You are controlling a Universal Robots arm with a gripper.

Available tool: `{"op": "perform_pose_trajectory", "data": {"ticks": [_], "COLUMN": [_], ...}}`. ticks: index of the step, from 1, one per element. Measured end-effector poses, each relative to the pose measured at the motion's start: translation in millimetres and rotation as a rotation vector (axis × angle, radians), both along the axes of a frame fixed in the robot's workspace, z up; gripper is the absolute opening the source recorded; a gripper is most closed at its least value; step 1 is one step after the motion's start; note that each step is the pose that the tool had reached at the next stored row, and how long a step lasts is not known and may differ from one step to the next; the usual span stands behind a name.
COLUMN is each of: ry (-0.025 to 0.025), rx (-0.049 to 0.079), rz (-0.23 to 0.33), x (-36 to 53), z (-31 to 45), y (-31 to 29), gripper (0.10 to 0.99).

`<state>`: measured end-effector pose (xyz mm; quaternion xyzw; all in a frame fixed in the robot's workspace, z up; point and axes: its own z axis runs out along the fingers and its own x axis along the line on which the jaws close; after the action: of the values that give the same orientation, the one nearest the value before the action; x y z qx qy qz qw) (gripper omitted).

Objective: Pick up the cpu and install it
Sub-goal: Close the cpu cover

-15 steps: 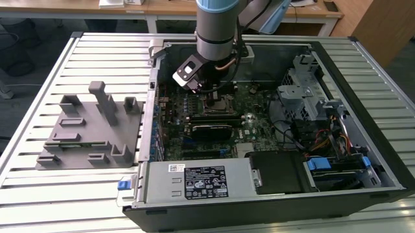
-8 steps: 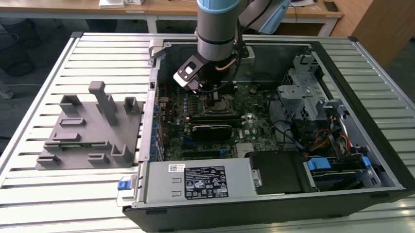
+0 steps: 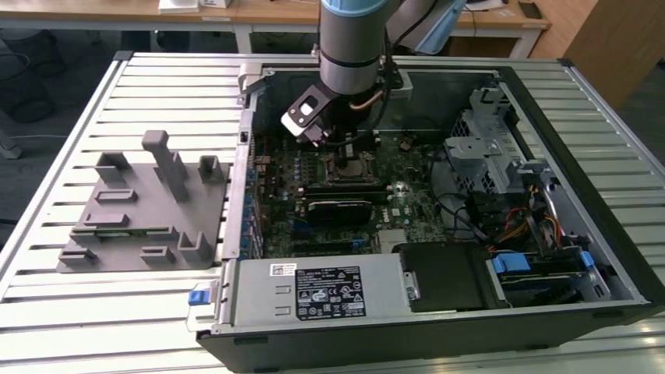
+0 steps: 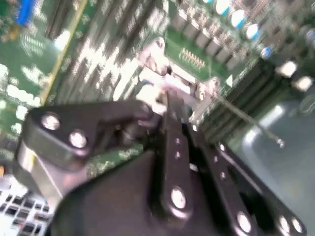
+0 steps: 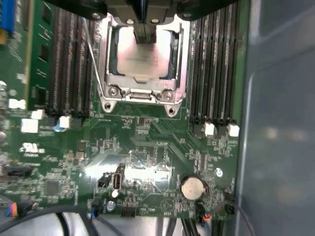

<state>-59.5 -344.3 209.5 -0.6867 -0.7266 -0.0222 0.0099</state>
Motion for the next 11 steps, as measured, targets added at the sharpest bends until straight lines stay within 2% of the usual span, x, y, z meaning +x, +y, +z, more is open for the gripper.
{"op": "perform_pose_trajectory", "data": {"ticks": [2, 11], "ry": [-0.0002, 0.0], "rx": [0.0, 0.0], "rz": [0.0, 0.0], "x": [0.2, 7.2], "z": [5.5, 5.7], "y": [0.0, 0.0], "gripper": [0.106, 0.106]}}
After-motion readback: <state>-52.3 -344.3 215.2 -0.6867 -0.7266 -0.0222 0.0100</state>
